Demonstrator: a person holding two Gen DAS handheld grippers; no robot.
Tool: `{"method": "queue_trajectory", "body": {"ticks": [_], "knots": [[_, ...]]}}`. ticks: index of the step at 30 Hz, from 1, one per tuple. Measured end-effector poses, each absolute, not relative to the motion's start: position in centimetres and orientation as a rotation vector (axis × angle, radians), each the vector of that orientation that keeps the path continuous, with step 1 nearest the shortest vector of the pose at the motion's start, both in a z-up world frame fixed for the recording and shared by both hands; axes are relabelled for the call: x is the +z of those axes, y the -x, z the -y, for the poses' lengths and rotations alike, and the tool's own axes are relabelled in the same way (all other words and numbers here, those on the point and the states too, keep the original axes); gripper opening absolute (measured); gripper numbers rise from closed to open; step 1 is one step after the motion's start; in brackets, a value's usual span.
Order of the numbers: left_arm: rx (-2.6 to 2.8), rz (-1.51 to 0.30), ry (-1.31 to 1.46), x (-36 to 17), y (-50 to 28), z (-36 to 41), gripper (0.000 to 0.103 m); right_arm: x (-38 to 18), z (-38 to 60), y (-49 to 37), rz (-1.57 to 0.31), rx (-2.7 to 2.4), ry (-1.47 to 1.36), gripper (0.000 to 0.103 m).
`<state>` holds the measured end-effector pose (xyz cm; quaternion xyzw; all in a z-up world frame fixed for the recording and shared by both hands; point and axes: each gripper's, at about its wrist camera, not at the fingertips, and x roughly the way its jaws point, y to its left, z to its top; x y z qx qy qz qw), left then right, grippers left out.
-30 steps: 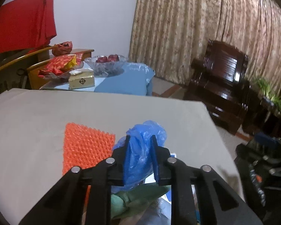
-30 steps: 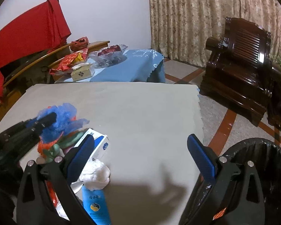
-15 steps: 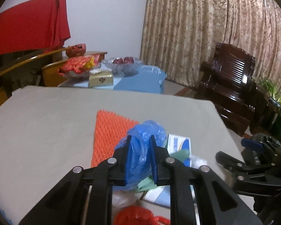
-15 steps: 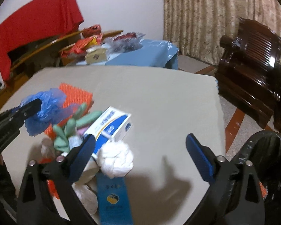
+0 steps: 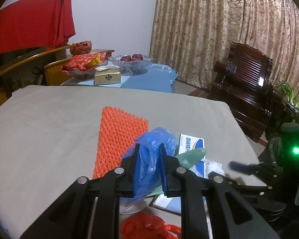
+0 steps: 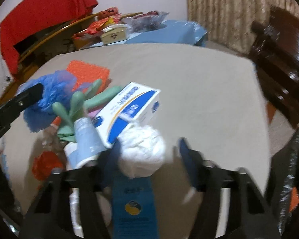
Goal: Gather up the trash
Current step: 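Grasp the blue plastic bag with the left tool while the right tool grasps tissue, then carry the blue bag and white tissue over the bin and release both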
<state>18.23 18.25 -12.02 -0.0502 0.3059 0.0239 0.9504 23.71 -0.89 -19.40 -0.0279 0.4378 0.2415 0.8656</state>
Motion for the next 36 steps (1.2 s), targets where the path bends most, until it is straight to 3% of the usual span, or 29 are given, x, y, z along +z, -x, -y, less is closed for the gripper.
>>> {"method": "queue_trajectory", "body": {"ticks": [2, 5, 22, 36], "knots": [[0.047, -0.618, 0.099, -12.0, -18.3, -18.2, 0.018, -19.1, 0.8, -23.5, -0.916, 0.54, 0.047, 0.018], [0.046, -0.605, 0.098, -11.6, -18.0, -18.1, 0.018, -17.8, 0.9, -23.1, -0.894, 0.556, 0.058, 0.014], [-0.042, -0.514, 0.086, -6.1, -16.2, -13.2, 0.018, -7.1, 7.8, -19.4, -0.654, 0.482, -0.002, 0.013], [-0.218, -0.499, 0.066, -4.0, -15.6, -4.6, 0.017, -4.2, 16.5, -16.3, -0.581, 0.325, -0.027, 0.012]]}}
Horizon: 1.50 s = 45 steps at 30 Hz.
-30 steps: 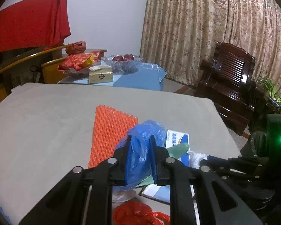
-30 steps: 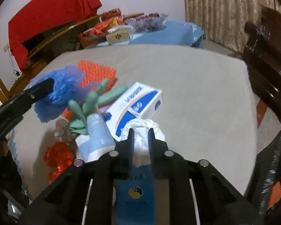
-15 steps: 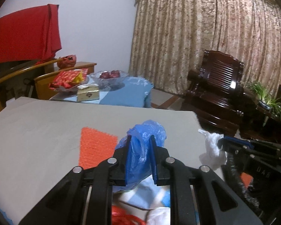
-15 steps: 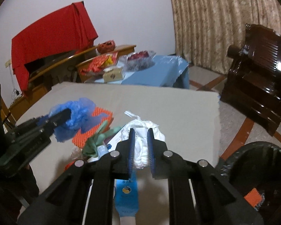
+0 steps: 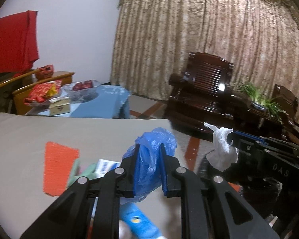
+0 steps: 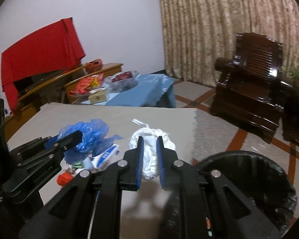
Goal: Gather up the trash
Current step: 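Carry the blue bag and white tissue over the bin and release both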
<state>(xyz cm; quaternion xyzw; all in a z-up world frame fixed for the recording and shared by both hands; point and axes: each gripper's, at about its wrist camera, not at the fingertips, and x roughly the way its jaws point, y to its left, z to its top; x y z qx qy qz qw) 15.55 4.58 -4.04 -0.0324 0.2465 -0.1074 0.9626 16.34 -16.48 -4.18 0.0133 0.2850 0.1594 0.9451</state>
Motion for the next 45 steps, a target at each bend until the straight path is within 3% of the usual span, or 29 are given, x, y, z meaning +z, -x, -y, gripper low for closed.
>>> {"method": "queue_trajectory", "body": {"ticks": [27, 29, 31, 34, 36, 37, 38, 39, 40, 45], "knots": [[-0.605, -0.578, 0.009, -6.8, -16.8, 15.1, 0.018, -8.0, 34.6, -10.7, -0.637, -0.081, -0.096, 0.013], [-0.625, -0.588, 0.008, -7.0, -16.9, 15.9, 0.023, -8.3, 35.0, -10.6, -0.646, -0.099, -0.098, 0.02], [-0.641, -0.598, 0.01, -7.3, -17.0, 16.2, 0.042, -8.7, 35.4, -10.4, -0.652, -0.122, -0.104, 0.022], [-0.641, -0.591, 0.013, -7.3, -17.0, 15.9, 0.052, -9.0, 36.0, -9.9, -0.649, -0.159, -0.111, 0.045], [-0.626, -0.592, 0.01, -7.3, -17.0, 15.3, 0.06, -9.1, 36.2, -9.6, -0.641, -0.171, -0.113, 0.052], [-0.614, -0.589, 0.011, -7.3, -17.0, 15.0, 0.066, -9.1, 36.2, -9.4, -0.637, -0.178, -0.111, 0.065], [-0.598, -0.584, 0.011, -7.1, -16.8, 14.6, 0.068, -9.0, 36.3, -9.4, -0.631, -0.187, -0.111, 0.085], [-0.579, -0.579, 0.008, -7.1, -16.8, 14.3, 0.078, -8.9, 36.1, -9.1, -0.613, -0.199, -0.112, 0.092], [-0.551, -0.571, 0.004, -6.9, -16.7, 13.7, 0.087, -8.7, 35.9, -8.8, -0.592, -0.202, -0.115, 0.095], [-0.474, -0.548, 0.019, -6.2, -16.2, 10.2, 0.096, -8.1, 34.8, -8.7, -0.57, -0.154, -0.119, 0.098]]}}
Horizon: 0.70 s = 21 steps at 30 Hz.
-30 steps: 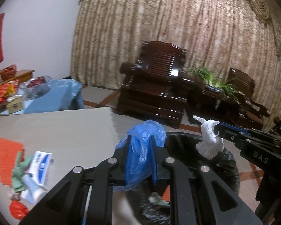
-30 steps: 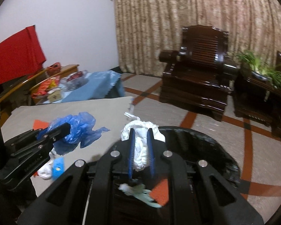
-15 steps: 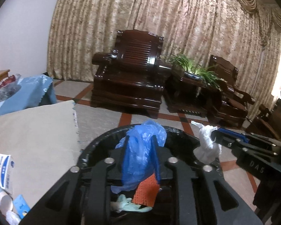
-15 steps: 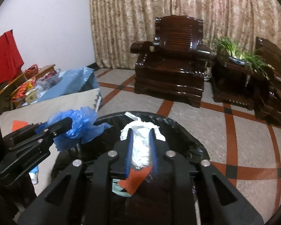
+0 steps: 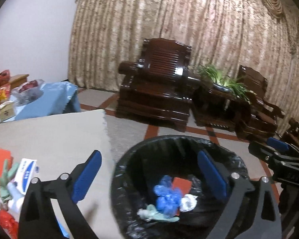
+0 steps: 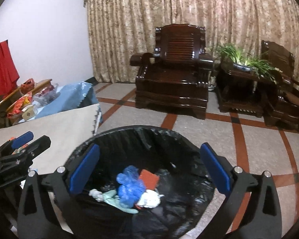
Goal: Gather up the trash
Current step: 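Carry the blue bag and white tissue over the bin and release both, then grasp the red plastic bag with the left tool while the right tool grasps the blue tube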
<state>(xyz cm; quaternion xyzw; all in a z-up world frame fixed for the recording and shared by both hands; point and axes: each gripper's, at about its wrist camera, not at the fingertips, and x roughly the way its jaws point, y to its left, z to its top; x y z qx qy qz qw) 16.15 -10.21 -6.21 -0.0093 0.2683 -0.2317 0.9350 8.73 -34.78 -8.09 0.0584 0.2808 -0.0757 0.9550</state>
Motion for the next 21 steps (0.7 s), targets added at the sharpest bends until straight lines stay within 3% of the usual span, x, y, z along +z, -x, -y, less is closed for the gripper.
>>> {"method": "queue_trajectory", "body": {"ticks": [21], "knots": [[0.014, -0.587, 0.022, -8.8, -11.2, -11.9, 0.095, -9.4, 15.5, -12.1, -0.588, 0.263, -0.036, 0.098]]}}
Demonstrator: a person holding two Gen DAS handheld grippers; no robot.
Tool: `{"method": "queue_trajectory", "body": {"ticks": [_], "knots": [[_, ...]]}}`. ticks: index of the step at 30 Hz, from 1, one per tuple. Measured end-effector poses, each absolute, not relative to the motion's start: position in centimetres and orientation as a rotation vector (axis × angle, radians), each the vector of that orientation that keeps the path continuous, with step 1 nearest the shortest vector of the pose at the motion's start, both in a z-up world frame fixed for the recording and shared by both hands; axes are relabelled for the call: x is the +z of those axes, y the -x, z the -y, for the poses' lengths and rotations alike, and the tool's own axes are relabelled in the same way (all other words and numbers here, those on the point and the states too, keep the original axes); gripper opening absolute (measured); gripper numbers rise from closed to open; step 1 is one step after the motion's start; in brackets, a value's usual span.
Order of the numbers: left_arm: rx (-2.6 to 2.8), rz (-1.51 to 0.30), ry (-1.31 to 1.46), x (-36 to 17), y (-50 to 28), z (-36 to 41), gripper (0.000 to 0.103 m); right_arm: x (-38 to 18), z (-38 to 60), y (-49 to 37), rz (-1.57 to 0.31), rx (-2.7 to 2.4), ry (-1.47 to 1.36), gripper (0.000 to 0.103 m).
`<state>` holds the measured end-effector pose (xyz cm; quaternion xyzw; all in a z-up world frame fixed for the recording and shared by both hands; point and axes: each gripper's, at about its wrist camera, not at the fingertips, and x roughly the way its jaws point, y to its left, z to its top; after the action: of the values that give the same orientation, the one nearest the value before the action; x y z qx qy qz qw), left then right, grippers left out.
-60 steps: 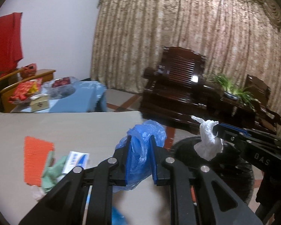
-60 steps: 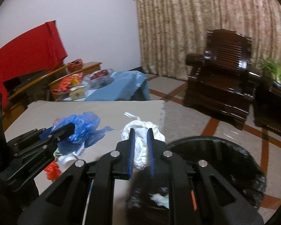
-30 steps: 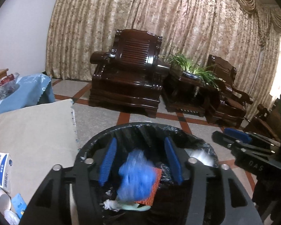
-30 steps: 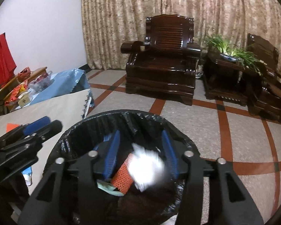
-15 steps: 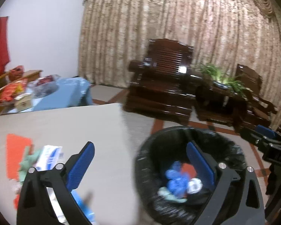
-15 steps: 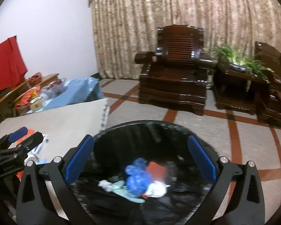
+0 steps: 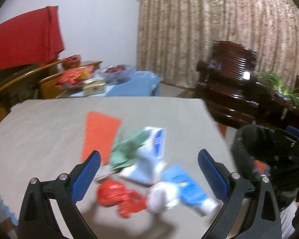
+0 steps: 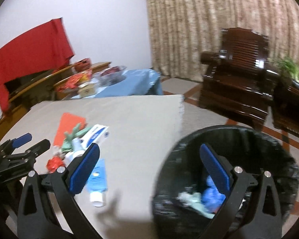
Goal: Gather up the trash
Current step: 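Grasp the red plastic bag with the left tool while the right tool grasps the blue tube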
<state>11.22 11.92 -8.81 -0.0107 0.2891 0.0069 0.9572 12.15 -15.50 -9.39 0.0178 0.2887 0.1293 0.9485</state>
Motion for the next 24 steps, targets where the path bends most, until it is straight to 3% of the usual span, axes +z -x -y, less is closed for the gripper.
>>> {"method": "queue_trajectory", "body": {"ticks": [15, 20, 24], "knots": [[0.129, -0.715, 0.064, -15.3, -10.6, -17.2, 0.092, -14.2, 7.9, -12.0, -0.662, 0.419, 0.054, 0.097], [0.127, -0.75, 0.058, -16.8, -11.2, -17.2, 0.09, -15.4, 7.4, -12.3, -0.693, 0.436, 0.066, 0.084], [0.123, -0.778, 0.077, -17.7, -12.1, -17.6, 0.09, -16.0, 7.4, -12.7, -0.708, 0.438, 0.072, 0.082]]}}
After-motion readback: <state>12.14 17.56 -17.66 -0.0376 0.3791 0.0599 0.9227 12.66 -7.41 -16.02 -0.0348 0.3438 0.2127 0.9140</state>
